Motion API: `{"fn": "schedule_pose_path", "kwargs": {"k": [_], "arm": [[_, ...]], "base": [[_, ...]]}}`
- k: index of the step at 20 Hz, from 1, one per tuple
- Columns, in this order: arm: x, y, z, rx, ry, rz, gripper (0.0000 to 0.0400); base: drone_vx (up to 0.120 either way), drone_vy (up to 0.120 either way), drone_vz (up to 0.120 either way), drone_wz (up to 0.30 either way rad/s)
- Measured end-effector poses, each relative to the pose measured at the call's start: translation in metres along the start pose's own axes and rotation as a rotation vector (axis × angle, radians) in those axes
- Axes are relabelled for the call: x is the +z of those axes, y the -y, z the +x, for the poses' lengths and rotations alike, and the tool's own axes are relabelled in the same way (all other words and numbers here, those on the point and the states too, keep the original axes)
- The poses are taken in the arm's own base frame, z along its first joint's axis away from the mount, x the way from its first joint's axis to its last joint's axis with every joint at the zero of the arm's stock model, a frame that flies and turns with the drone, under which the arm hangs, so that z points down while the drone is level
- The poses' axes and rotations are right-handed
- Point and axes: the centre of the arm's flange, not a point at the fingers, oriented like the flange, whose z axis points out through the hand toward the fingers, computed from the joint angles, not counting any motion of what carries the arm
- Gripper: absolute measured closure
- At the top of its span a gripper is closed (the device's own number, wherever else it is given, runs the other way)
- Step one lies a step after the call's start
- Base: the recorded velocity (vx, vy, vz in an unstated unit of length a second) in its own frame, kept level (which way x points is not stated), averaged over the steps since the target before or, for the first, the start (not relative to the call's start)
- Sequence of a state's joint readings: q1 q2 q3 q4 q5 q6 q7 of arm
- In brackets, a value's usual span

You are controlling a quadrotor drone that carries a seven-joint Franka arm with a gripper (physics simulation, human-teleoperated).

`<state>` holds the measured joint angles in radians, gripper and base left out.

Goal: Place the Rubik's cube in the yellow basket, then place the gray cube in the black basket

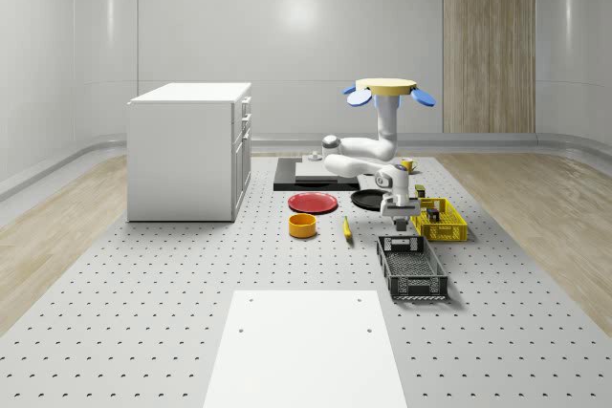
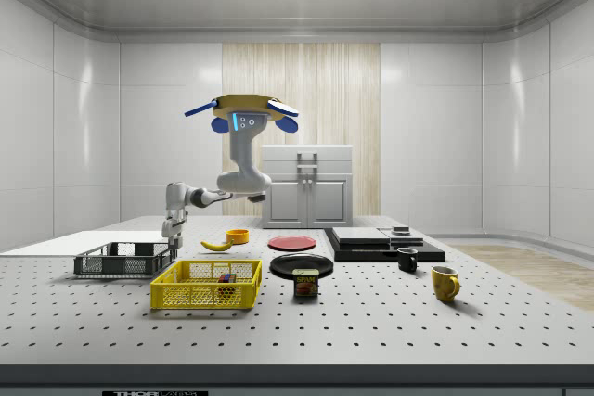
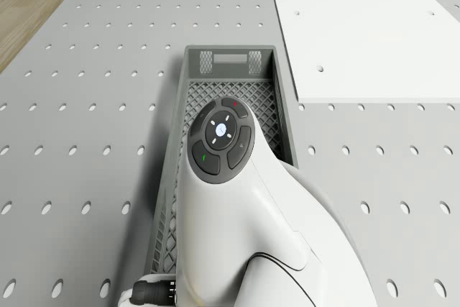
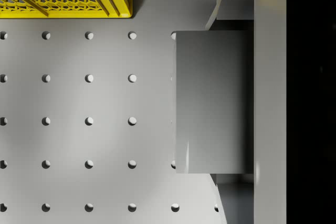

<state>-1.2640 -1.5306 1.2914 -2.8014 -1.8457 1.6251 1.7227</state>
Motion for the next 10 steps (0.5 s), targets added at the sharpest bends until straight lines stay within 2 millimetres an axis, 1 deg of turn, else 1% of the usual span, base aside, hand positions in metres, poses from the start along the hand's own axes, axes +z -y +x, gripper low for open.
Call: {"fn": "schedule_pose_path", "kwargs": {"k": [10], "arm": [[0.0,0.0,0.0,0.0,0.0,0.0,0.015]], "base": [[0.12,0.0,0.0,0.0]]}}
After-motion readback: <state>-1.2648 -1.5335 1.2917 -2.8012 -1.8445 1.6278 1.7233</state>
